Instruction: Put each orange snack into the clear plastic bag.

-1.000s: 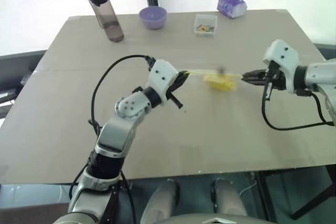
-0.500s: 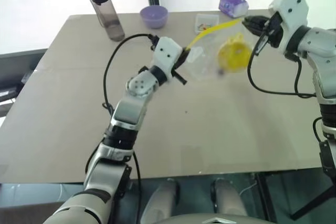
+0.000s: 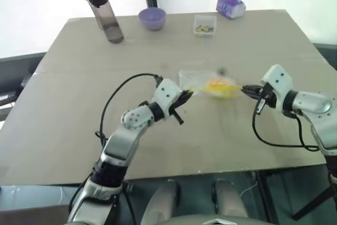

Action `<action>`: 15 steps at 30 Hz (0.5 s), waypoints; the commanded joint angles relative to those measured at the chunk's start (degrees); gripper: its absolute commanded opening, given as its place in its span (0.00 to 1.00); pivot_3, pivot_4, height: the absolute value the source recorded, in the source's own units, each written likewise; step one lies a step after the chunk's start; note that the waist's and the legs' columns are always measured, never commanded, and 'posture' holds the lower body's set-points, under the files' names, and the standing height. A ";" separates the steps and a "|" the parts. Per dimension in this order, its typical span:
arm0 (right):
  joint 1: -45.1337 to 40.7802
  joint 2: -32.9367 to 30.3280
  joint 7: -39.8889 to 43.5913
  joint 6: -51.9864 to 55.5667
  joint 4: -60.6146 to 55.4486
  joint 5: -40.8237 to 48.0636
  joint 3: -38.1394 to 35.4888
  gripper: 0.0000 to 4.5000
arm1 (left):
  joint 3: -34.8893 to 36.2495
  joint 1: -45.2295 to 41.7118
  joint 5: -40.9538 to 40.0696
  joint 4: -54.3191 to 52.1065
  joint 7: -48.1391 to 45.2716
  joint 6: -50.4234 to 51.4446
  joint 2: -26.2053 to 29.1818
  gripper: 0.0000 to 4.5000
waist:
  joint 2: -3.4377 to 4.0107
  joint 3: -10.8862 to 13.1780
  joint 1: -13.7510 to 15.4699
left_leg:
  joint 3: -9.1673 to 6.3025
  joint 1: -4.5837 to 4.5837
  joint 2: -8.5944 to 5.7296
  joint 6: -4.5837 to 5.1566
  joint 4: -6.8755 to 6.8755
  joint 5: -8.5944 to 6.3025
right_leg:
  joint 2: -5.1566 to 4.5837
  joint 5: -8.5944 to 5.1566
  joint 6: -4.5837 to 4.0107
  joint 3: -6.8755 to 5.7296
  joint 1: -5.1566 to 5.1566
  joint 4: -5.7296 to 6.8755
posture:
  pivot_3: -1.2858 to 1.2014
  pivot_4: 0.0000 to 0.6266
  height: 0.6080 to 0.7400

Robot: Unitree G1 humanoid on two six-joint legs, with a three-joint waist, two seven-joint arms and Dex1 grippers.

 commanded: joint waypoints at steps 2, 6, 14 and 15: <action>6.23 0.69 -0.64 2.94 -3.86 3.13 -3.78 0.28 | 3.25 7.52 -1.04 -6.08 2.35 4.27 1.29 0.33 | 0.02 0.12 0.35 | 0.09 0.24 -0.03 0.02 -0.18 -0.01 | -0.02 -0.02 0.00 0.07 0.17 -0.07 | 0.52 0.24 1.00; 10.15 0.13 0.40 5.83 -6.76 6.60 -6.30 0.56 | 4.04 9.11 -0.38 -5.26 3.57 3.34 1.39 0.68 | 0.01 0.11 0.72 | 0.08 0.29 -0.05 0.02 -0.02 -0.01 | -0.04 -0.01 0.02 0.06 0.32 -0.05 | 0.52 0.24 1.00; 18.99 2.10 3.00 10.17 -8.42 17.88 -14.70 0.56 | 7.42 13.14 -3.74 -6.65 3.83 4.77 0.99 0.88 | -0.01 0.11 0.62 | 0.07 0.31 -0.03 0.03 -0.06 -0.02 | -0.04 -0.01 0.02 0.05 0.35 -0.12 | 0.52 0.24 1.00; 20.48 2.49 3.61 9.62 -7.94 19.16 -16.04 0.56 | 8.18 14.04 -4.36 -7.07 3.66 4.87 1.11 0.88 | 0.00 0.11 0.61 | 0.08 0.31 -0.03 0.04 -0.05 -0.02 | -0.04 -0.01 0.02 0.05 0.35 -0.12 | 0.52 0.24 1.00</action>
